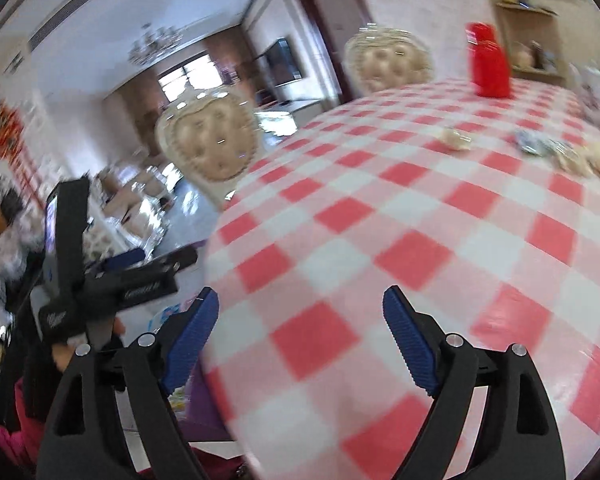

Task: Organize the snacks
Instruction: 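Move both open grippers back over the remaining snacks on the table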

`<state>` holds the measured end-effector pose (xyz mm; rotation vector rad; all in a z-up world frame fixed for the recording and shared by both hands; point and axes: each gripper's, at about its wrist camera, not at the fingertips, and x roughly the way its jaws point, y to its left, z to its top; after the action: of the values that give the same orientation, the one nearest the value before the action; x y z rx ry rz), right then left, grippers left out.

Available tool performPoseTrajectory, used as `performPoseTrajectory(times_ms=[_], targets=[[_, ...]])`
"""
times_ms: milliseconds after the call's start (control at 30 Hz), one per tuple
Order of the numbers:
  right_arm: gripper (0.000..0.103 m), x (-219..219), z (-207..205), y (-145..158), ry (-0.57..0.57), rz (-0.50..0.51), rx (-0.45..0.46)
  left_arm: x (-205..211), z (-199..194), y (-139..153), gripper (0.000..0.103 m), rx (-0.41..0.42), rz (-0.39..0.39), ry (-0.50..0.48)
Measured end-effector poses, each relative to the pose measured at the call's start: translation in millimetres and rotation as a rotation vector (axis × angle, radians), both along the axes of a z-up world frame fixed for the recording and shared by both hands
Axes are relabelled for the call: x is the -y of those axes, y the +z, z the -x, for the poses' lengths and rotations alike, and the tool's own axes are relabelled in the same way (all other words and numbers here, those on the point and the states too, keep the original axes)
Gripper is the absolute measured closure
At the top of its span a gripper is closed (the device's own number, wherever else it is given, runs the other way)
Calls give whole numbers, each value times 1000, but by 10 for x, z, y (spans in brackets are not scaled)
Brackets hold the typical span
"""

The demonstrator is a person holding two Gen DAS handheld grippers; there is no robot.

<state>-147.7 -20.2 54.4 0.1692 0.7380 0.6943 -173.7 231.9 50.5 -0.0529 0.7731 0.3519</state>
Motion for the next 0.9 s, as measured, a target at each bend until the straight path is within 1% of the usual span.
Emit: performPoseTrajectory(times_ms=[67,100,167,233,267,300,367,400,500,567,633,700,767,800,867,900], targets=[[19,171,-81,-40,-40,-5,-13,223,-128,-9,5,-27,7,-57],[18,334,-138,-66,-78,-7,-22,321,-194,-15,5,-41,15,-81],[17,558,-223,-107,-135,-7,-32,602,-415,-18,5,-86,84,-169],[17,864,-326,-155,-214,-5,-49,891,-671,-21,5,-135,193,-265],[17,1006,-371,-178,-252,-7,-58,1071,-818,-8,5,-155,222,-291],[17,1204,-421,-204,-301,-13,-69,1186,-908,0,5,-160,227,-305],[17,1475,-505,-246,-370,-20,-88,1531,-1165,53,4,-130,239,-357],[17,1663,-556,-273,-416,-22,-101,1655,-1275,65,3,-109,240,-359],[17,1967,-672,-312,-478,-30,-119,2032,-1713,42,3,-44,241,-332],[16,2089,-779,-311,-509,-4,-115,2164,-1990,-12,3,-27,260,-292],[16,2215,-977,-315,-537,29,-115,2261,-2268,-66,3,2,301,-259],[16,2346,-1237,-319,-575,75,-129,2326,-2459,-102,3,15,320,-224],[16,2476,-1554,-300,-611,112,-122,2372,-2674,-142,3,25,382,-217],[16,2534,-1680,-298,-621,122,-115,2398,-2768,-173,3,36,427,-208],[16,2630,-1986,-287,-636,147,-92,2407,-2836,-195,3,62,489,-201],[16,2677,-2149,-282,-630,163,-77,2431,-2885,-232,3,79,544,-218]])
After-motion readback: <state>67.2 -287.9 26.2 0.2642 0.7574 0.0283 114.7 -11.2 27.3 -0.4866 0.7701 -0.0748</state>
